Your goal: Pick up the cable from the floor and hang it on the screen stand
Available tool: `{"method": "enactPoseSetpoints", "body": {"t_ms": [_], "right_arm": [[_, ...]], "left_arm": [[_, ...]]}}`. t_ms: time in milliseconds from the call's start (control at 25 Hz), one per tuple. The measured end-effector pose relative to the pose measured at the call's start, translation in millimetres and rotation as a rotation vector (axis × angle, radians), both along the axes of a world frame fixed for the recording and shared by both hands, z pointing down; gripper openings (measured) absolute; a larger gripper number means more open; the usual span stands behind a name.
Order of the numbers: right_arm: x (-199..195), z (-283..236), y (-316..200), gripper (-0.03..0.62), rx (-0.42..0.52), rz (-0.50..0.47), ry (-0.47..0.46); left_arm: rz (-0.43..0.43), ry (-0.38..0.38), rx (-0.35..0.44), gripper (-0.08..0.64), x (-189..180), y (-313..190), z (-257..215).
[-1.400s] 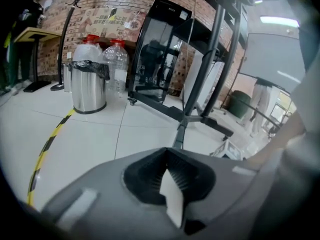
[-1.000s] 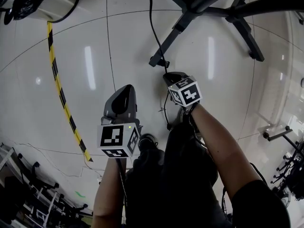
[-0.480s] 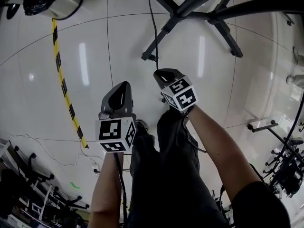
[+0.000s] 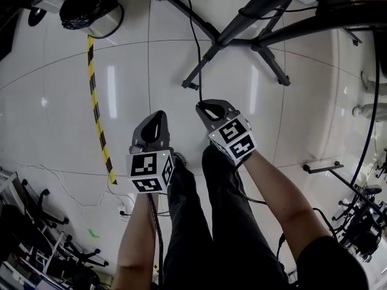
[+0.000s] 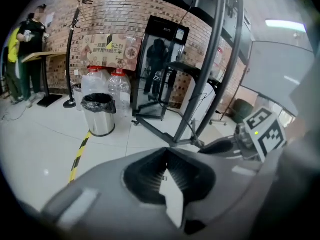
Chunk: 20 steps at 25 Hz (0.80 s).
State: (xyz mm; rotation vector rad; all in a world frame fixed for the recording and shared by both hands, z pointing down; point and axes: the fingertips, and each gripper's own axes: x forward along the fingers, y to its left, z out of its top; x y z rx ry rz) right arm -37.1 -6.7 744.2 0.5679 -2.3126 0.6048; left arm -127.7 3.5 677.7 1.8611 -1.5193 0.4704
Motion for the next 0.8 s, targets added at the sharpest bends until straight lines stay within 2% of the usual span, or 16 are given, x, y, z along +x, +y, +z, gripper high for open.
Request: {"method": "enactPoseSetpoints", "body": {"t_ms": [240, 400, 680, 800], "right_arm": [[-4, -104, -16, 0.023, 0.078, 0.046, -0.122], [-4, -166, -33, 0.023, 0.106, 0.099, -0.190], [-2, -260, -55, 0.023, 0.201, 0.108, -0.262], [4, -295, -64, 0.023, 0.243, 0.109, -0.289]], "left_arm": [[-0.039, 0.005, 0.027, 0.005, 5, 4, -63], [-0.020, -0.001, 0.081, 0.005, 15, -10, -114], [0.039, -0.003, 0.208, 0.005, 35, -39, -196], [0.031, -0.003, 0.252, 0.005, 38, -55, -227]]}}
